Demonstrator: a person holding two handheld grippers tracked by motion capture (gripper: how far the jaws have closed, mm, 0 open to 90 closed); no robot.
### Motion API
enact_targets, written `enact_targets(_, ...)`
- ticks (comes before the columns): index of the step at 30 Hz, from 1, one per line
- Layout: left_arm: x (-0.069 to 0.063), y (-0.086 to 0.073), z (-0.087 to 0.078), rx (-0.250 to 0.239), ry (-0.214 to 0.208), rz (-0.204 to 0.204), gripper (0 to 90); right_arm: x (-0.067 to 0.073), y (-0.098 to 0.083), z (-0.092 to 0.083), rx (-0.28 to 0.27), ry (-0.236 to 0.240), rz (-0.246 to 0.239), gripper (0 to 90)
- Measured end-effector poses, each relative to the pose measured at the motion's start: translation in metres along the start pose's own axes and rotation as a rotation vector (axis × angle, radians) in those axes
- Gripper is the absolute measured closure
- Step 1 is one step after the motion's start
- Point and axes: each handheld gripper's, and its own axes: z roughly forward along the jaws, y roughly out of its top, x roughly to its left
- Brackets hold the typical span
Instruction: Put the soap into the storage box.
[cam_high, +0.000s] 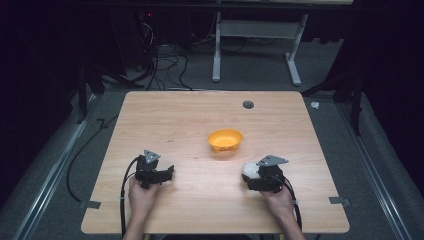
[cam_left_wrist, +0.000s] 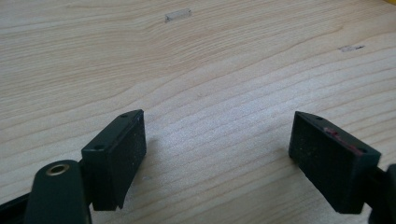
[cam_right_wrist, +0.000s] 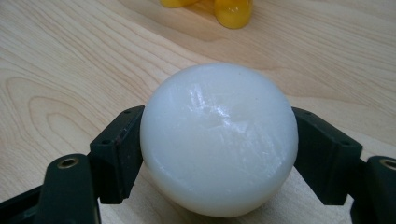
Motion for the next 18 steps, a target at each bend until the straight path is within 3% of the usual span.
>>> enact_targets(7,0.0,0.0,0.0,0.0,0.0,0.0,19.3,-0.003,0.005,-0.001,-0.022,0.058,0.02,25.1)
enact_targets(14,0.0,0.0,0.0,0.0,0.0,0.0,19.3,-0.005,0.014,-0.007,-0.044,0.064,0.027,25.1)
enact_targets(18,0.0,0.0,0.0,0.0,0.0,0.0,19.3,-0.006,0.02,-0.01,-0.046,0.035,0.038,25.1)
